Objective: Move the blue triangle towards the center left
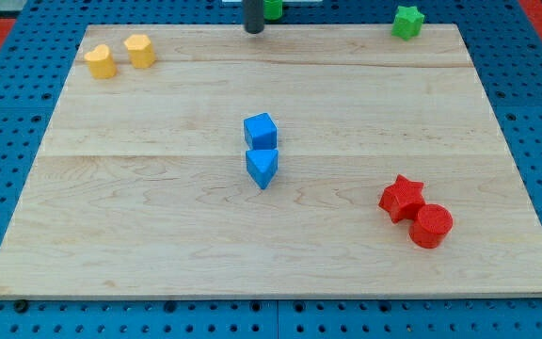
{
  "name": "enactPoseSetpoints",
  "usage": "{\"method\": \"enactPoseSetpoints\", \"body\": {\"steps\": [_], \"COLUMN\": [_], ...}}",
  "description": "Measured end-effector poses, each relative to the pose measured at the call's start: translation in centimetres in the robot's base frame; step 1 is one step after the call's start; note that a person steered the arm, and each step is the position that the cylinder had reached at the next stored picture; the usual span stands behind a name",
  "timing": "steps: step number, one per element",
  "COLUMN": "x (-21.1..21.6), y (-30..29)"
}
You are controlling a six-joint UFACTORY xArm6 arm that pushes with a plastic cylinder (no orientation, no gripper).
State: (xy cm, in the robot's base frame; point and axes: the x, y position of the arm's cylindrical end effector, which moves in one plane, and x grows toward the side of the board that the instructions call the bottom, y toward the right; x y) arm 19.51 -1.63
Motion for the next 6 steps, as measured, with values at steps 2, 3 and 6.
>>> {"method": "enactPoseSetpoints", "body": {"steps": [2,3,6], "x": [3.6,4.0,8.7], "y": [-4.0,-4.1,1.5]}}
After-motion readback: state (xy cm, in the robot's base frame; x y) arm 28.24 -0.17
